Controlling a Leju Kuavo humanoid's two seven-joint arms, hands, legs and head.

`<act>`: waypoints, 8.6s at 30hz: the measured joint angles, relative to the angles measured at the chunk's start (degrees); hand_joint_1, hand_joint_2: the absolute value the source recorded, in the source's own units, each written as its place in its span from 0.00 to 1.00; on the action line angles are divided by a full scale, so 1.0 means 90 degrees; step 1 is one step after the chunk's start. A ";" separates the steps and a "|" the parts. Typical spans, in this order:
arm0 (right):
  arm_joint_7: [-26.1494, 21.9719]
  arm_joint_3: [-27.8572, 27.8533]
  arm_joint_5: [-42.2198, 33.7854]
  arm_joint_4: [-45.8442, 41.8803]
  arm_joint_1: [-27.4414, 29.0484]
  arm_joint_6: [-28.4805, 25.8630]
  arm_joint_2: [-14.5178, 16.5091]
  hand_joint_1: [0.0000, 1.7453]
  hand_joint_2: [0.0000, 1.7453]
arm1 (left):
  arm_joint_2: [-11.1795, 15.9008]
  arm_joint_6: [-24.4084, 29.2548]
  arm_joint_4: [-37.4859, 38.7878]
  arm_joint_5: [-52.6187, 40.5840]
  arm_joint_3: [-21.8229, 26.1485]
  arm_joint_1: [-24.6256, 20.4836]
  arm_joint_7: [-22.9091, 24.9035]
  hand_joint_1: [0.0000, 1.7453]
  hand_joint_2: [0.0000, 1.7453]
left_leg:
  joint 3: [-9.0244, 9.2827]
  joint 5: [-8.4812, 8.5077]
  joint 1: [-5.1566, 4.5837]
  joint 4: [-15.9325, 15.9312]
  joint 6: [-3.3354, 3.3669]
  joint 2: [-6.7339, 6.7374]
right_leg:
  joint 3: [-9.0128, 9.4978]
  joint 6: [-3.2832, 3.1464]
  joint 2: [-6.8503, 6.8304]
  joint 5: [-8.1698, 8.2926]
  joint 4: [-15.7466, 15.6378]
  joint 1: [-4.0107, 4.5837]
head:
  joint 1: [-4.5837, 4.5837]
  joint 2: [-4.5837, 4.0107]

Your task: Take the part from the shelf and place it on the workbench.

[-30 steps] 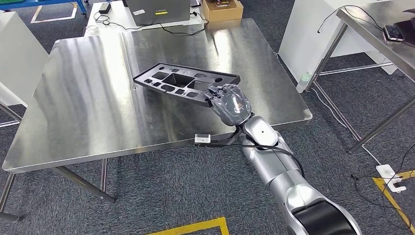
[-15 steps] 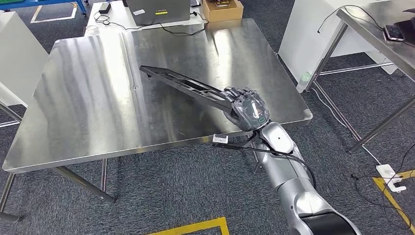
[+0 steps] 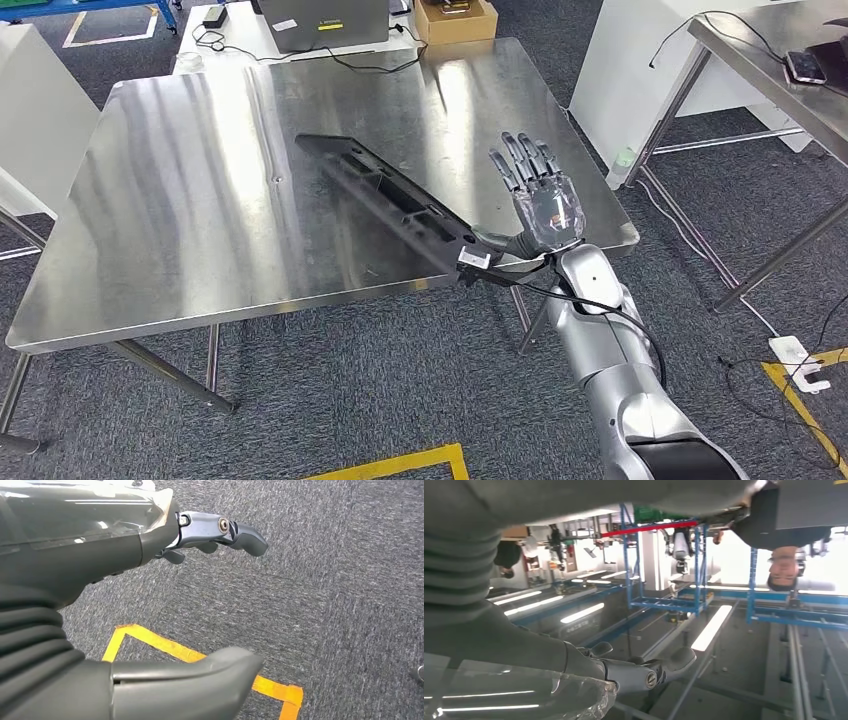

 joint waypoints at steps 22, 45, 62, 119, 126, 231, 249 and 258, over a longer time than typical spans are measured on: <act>-0.0941 -0.0817 -0.0689 -0.0374 -0.0052 -0.0001 -0.0018 0.00 0.00 | -0.0004 0.0066 0.0000 -0.0035 0.0389 0.0000 -0.0154 0.00 0.00 | -0.0002 -0.0002 0.0001 0.0000 0.0003 0.0000 | 0.0000 0.0000 0.0000 0.0000 0.0001 -0.0002 | 0.0000 0.0000; -0.2338 0.0144 -0.7224 -0.3546 0.1832 0.0000 -0.0055 0.00 0.00 | -0.0130 0.0234 0.0000 0.0268 0.1010 0.0001 -0.0309 0.00 0.00 | 0.0027 -0.0031 -0.0025 -0.0001 0.0041 0.0002 | 0.0014 0.0042 0.0002 -0.0033 -0.0004 0.0009 | 0.0000 0.0000; -0.2334 -0.1672 -0.9266 0.0217 0.3206 0.0122 0.0060 0.00 0.00 | -0.0616 0.1392 -0.0060 0.0660 0.1833 0.0009 -0.0430 0.00 0.00 | 0.0094 -0.0101 -0.0047 -0.0004 0.0099 -0.0033 | 0.0109 0.0105 -0.0017 -0.0098 -0.0028 0.0008 | 0.0002 0.0000; 0.2049 -0.2651 -0.4069 0.4586 0.3443 0.0723 0.0483 0.00 0.00 | -0.0834 0.1521 -0.0094 -0.0075 0.1886 0.0055 0.1109 0.00 0.00 | -0.0600 0.0144 -0.0040 0.0458 0.0066 -0.0002 | 0.0974 -0.0157 -0.0001 -0.0732 -0.0198 0.0013 | 0.0026 0.0001; 0.2068 -0.2652 -0.4054 0.4588 0.3426 0.0770 0.0513 0.00 0.00 | -0.0854 0.1465 -0.0098 -0.0021 0.1886 0.0056 0.1009 0.00 0.00 | -0.0388 -0.0317 0.0068 0.1289 -0.0061 -0.0048 | 0.0456 -0.0167 -0.0018 -0.0346 -0.0083 0.0010 | 0.0004 0.0000; 0.1707 -0.3459 -0.3928 0.4588 0.3523 0.0308 0.0466 0.00 0.00 | -0.0823 0.0966 -0.0197 -0.0713 0.1798 0.0019 0.0461 0.00 0.00 | -0.0232 0.0102 0.0064 0.0159 0.0256 0.0027 | -0.0488 0.0059 -0.0042 -0.1259 0.1886 0.0045 | -0.0026 0.0000; 0.1702 -0.3629 -0.4086 0.4592 0.3514 0.0311 0.0449 0.00 0.00 | -0.0798 0.0848 -0.0192 -0.0891 0.1795 0.0079 0.0460 0.00 0.00 | -0.0445 0.0568 0.0146 0.0059 0.0009 0.0011 | 0.0872 -0.0123 -0.0010 -0.0781 -0.0090 0.0127 | -0.0049 0.0000; 0.1701 -0.3763 -0.4192 0.4592 0.3513 0.0280 0.0445 0.00 0.00 | -0.0764 0.0776 -0.0188 -0.1008 0.1789 0.0081 0.0464 0.00 0.00 | -0.0476 0.0584 0.0132 0.0048 -0.0069 0.0003 | 0.0819 -0.0137 -0.0011 -0.0770 -0.0085 0.0144 | -0.0048 0.0000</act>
